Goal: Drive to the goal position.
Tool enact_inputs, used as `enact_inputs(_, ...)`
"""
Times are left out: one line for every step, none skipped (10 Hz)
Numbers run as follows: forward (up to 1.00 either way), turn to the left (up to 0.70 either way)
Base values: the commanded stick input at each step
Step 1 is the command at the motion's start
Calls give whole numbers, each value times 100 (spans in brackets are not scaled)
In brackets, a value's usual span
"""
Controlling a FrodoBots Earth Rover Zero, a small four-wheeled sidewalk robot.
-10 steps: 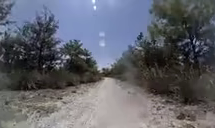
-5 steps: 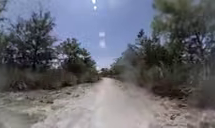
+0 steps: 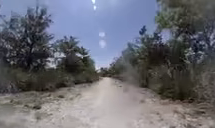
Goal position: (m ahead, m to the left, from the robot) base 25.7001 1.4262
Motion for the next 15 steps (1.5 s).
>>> enact_inputs(70, 0)
enact_inputs(70, 0)
enact_inputs(70, 0)
enact_inputs(70, 0)
enact_inputs(70, 0)
enact_inputs(70, 0)
enact_inputs(70, 0)
enact_inputs(70, 0)
enact_inputs(70, 0)
enact_inputs(70, 0)
enact_inputs(70, 0)
enact_inputs(70, 0)
enact_inputs(70, 0)
enact_inputs(70, 9)
enact_inputs(70, 14)
